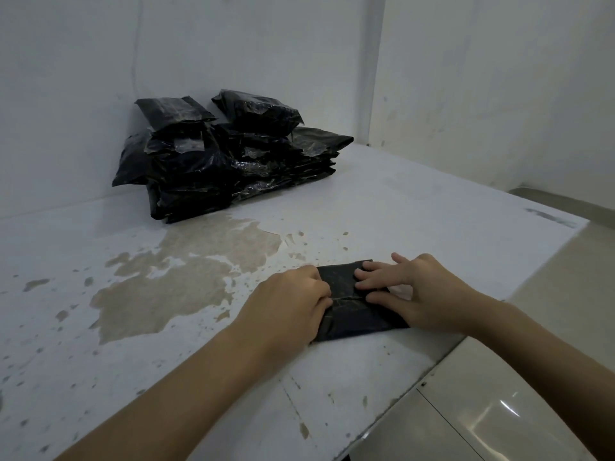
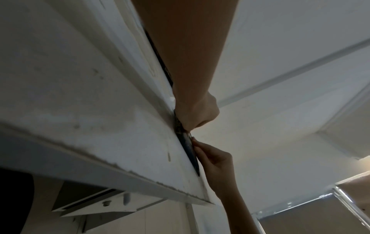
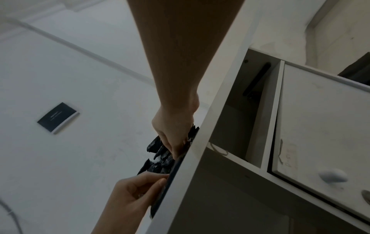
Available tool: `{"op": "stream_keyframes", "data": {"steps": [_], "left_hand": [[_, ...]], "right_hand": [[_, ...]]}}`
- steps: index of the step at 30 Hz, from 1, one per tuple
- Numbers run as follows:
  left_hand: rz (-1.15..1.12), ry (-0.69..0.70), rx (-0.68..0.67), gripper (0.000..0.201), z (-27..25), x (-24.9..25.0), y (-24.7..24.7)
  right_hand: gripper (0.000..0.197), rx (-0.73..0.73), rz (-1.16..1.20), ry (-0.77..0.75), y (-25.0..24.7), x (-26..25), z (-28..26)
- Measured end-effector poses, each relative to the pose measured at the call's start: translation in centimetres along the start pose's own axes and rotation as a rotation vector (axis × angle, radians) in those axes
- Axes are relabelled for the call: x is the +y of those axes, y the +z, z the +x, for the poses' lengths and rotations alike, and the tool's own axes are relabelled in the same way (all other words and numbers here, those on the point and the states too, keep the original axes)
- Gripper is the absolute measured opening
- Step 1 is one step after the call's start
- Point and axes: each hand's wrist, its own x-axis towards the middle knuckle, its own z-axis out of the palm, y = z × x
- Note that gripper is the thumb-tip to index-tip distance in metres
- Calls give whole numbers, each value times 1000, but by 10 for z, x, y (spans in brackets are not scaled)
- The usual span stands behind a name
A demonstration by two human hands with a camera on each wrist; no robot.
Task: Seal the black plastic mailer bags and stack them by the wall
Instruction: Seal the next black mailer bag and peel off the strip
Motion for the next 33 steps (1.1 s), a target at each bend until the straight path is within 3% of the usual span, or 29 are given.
{"op": "stream_keyframes", "data": {"steps": [3,6,8,11,14,15,18,21,27,28,30,33], "left_hand": [[-15,75,33,44,1,-4,-1],[30,165,128,25,1,-11,5],[50,199,157,28,1,-14,11],[40,182,167,39,2,-13,13],[100,208,172,10,3,-13,12],[132,224,175,10,4,-14,10],[198,259,140,28,4,-16,7],[249,291,79,33,1,-12,3],[273,315,-4,54,-8,-10,-2],[244,278,-70,59,-9,-9,-1],[127,168,-161,51,-11,-7,-4],[-154,-17,-63,38,-9,4,-8]], "right_hand": [[28,125,-206,-257,4,-2,6],[44,185,-407,-387,4,-3,7],[56,220,-459,-403,6,-4,4],[54,244,-459,-363,10,-3,4],[47,204,-434,-332,7,-3,8],[45,183,-437,-333,5,-3,9],[31,172,-488,-396,-3,-4,8],[38,190,-519,-431,-6,-2,5],[31,149,-471,-370,-3,1,3],[27,136,-419,-347,-2,0,4],[26,102,-283,-265,-3,-3,6],[20,126,-134,-24,-7,-10,8]]}}
